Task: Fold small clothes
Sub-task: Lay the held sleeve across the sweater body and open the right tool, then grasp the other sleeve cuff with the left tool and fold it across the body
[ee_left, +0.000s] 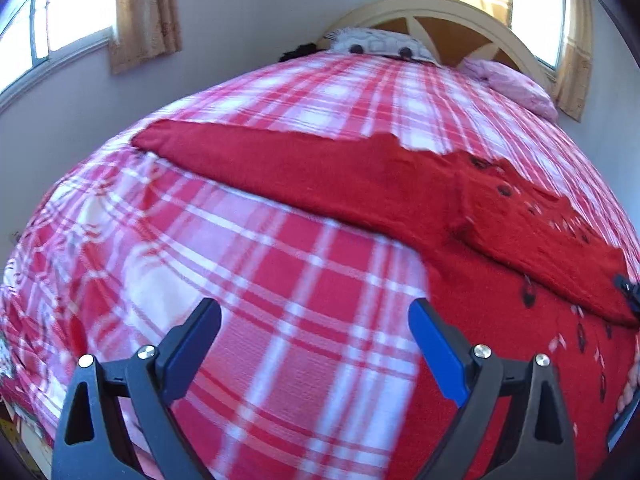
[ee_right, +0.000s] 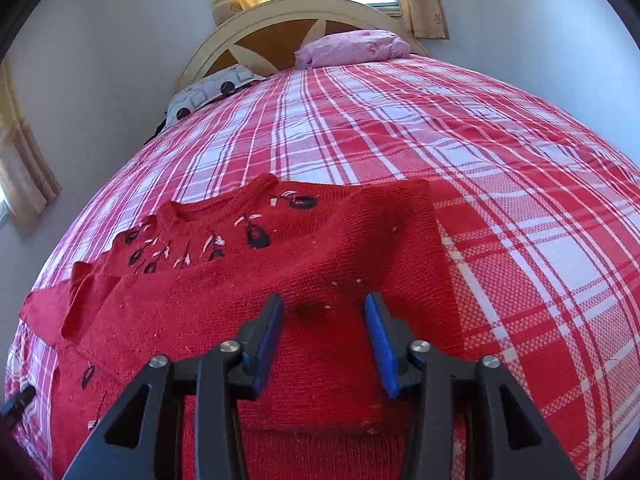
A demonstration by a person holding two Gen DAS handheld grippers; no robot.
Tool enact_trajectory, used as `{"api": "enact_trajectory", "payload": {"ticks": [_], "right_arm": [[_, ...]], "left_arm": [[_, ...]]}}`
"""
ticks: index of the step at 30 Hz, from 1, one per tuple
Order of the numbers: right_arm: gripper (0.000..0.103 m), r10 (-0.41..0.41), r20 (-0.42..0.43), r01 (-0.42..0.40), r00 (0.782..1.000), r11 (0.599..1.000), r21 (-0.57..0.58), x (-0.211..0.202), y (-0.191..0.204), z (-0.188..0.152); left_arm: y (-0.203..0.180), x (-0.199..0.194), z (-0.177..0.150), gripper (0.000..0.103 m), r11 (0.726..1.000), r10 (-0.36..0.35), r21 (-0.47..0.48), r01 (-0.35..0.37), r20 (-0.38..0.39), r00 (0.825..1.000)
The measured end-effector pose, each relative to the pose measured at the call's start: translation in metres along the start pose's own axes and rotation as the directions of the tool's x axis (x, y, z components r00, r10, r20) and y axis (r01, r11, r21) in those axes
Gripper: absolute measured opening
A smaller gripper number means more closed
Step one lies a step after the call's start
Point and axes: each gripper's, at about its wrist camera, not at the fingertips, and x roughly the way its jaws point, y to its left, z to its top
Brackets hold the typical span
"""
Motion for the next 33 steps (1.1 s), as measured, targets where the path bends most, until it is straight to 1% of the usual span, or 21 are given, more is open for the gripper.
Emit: {"api": "enact_trajectory", "payload": {"ticks": [2,4,6,8,10,11,12,13,14,15,16,18,19,20,21,24,26,27,28,30,33], "right_arm": [[0.049,0.002,-0.002,-0.002,1.000,1.000,-0.003,-0.001,-0.001,0.000],[0.049,0.007,0.002,-0.007,1.000,1.000,-0.001,-0.005,0.002,-0.004],[0.049,0.016,0.005,-0.016,1.000,1.000,0.007,-0.006,0.001,-0.007],[0.050,0.025,0.007,-0.025,1.000,1.000,0.014,-0.007,-0.001,-0.008],[0.050,0.034,0.008,-0.034,0.999,0.999,0.023,-0.007,-0.002,-0.008],[0.050,0.036,0.009,-0.036,0.999,0.999,0.025,-0.007,-0.003,-0.007],[0.050,0.036,0.009,-0.036,0.999,0.999,0.025,-0.007,-0.003,-0.007],[0.050,0.035,0.009,-0.036,0.999,0.999,0.024,-0.006,-0.003,-0.007],[0.050,0.034,0.009,-0.035,0.999,0.999,0.023,-0.006,-0.003,-0.007],[0.050,0.035,0.009,-0.035,0.999,0.999,0.023,-0.006,-0.003,-0.007],[0.050,0.036,0.009,-0.036,0.999,0.999,0.024,-0.006,-0.003,-0.007],[0.050,0.037,0.008,-0.037,0.999,0.999,0.026,-0.006,-0.003,-0.007],[0.050,0.038,0.007,-0.038,0.999,0.999,0.026,-0.006,-0.003,-0.007],[0.050,0.037,0.006,-0.038,0.999,0.999,0.026,-0.006,-0.003,-0.007],[0.050,0.036,0.003,-0.036,0.999,0.999,0.025,-0.005,-0.003,-0.007],[0.052,0.037,0.002,-0.037,0.999,0.999,0.018,-0.004,-0.002,-0.007],[0.053,0.036,0.002,-0.036,0.999,0.999,0.016,-0.004,-0.001,-0.007],[0.053,0.037,0.002,-0.037,0.999,0.999,0.017,-0.004,-0.002,-0.007],[0.053,0.039,0.002,-0.039,0.999,0.999,0.019,-0.004,-0.001,-0.007],[0.053,0.041,0.003,-0.041,0.999,0.999,0.021,-0.005,-0.001,-0.007],[0.053,0.050,0.006,-0.050,0.999,0.998,0.027,-0.005,-0.002,-0.008]], "left_arm": [[0.016,-0.002,0.012,0.097,0.999,0.029,-0.015,-0.029,0.039,0.999],[0.045,-0.003,0.036,0.097,0.995,0.088,-0.062,-0.083,0.091,0.992],[0.077,0.001,0.061,0.097,0.984,0.128,-0.141,-0.111,0.123,0.984],[0.117,0.015,0.088,0.097,0.959,0.144,-0.260,-0.110,0.116,0.983],[0.157,0.037,0.112,0.094,0.910,0.157,-0.398,-0.116,0.073,0.985],[0.169,0.048,0.119,0.092,0.888,0.162,-0.442,-0.124,0.050,0.986],[0.181,0.060,0.127,0.087,0.868,0.152,-0.482,-0.120,0.027,0.988],[0.195,0.079,0.136,0.080,0.847,0.115,-0.522,-0.099,-0.002,0.993],[0.203,0.093,0.140,0.077,0.835,0.082,-0.545,-0.080,-0.021,0.996],[0.207,0.103,0.141,0.069,0.825,0.067,-0.559,-0.076,-0.037,0.997],[0.214,0.118,0.142,0.065,0.809,0.053,-0.583,-0.083,-0.069,0.996],[0.220,0.136,0.138,0.064,0.774,0.025,-0.626,-0.090,-0.112,0.993],[0.223,0.145,0.134,0.064,0.746,0.002,-0.661,-0.078,-0.115,0.993],[0.223,0.146,0.133,0.064,0.731,0.004,-0.678,-0.069,-0.097,0.995],[0.222,0.145,0.132,0.064,0.725,0.012,-0.686,-0.054,-0.066,0.998],[0.221,0.150,0.133,0.064,0.735,-0.005,-0.678,-0.027,-0.045,0.999],[0.221,0.154,0.134,0.060,0.750,-0.001,-0.661,-0.022,-0.034,0.999],[0.220,0.155,0.135,0.050,0.765,0.016,-0.642,-0.037,-0.038,0.999],[0.215,0.156,0.136,0.034,0.793,0.044,-0.607,-0.063,-0.047,0.998],[0.213,0.162,0.140,0.011,0.824,0.035,-0.564,-0.057,-0.051,0.998],[0.221,0.162,0.144,0.008,0.836,0.027,-0.546,-0.047,-0.044,0.999]]}}
